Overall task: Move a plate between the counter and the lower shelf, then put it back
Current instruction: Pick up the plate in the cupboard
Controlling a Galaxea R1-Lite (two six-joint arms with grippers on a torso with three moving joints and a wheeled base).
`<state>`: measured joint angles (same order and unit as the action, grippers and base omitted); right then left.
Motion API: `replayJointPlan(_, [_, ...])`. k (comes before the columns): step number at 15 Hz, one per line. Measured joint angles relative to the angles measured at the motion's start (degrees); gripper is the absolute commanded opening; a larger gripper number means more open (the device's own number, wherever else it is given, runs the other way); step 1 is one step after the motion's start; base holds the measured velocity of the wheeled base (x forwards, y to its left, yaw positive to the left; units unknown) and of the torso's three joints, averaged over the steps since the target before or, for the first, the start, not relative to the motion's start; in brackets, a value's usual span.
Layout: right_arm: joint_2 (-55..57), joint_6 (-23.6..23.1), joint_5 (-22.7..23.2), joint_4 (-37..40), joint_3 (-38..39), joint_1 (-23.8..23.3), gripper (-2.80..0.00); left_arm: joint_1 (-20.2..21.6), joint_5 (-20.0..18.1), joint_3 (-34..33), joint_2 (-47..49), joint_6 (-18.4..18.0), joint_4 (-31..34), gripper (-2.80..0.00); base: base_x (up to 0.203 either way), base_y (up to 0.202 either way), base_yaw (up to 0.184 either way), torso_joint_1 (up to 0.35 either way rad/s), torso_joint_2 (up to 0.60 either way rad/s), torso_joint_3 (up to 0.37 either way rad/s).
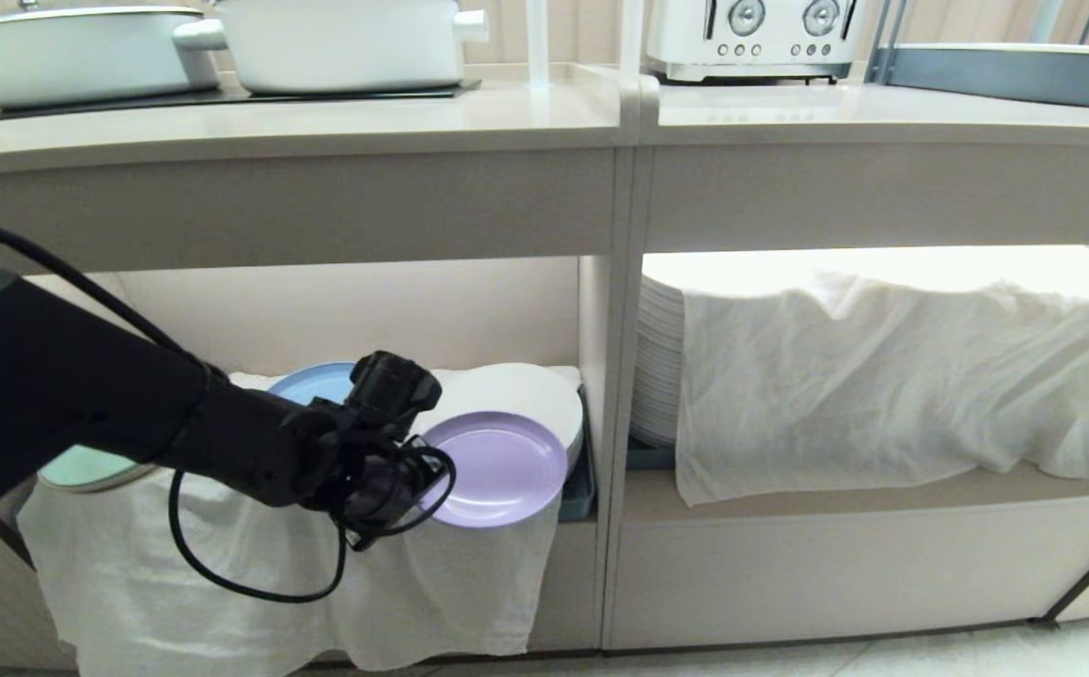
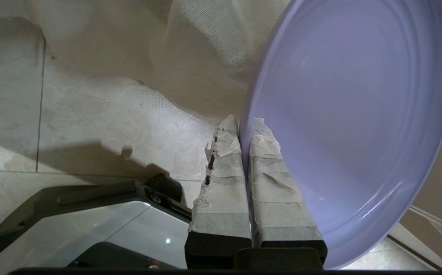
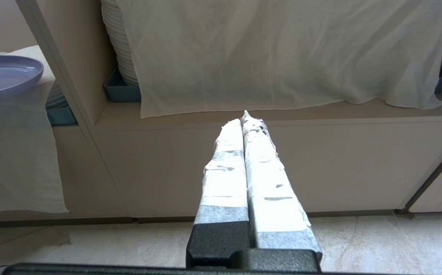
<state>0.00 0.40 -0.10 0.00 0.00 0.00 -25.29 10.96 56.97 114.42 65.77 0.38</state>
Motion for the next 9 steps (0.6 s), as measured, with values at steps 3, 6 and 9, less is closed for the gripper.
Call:
replayJointPlan(3, [0.0,0.0,0.0,0.0,0.0,0.0,-2.80,-0.9,0.0,-2.8,-1.8,0.1,0.0,-2.80,0.000,0.000,0.000,0.000,0.00,0.000])
replayJointPlan(6, [0.0,0.0,0.0,0.0,0.0,0.0,-2.80,-1.7,-0.1,-5.4,-3.9,0.1,0.0,-2.80,0.000,0.000,0.000,0.000,0.00,0.000])
replayJointPlan(9, [0.0,0.0,0.0,0.0,0.0,0.0,-2.80,-2.8,-0.5,-9.0,-6.9,0.1,0.0,-2.80,0.000,0.000,0.000,0.000,0.00,0.000])
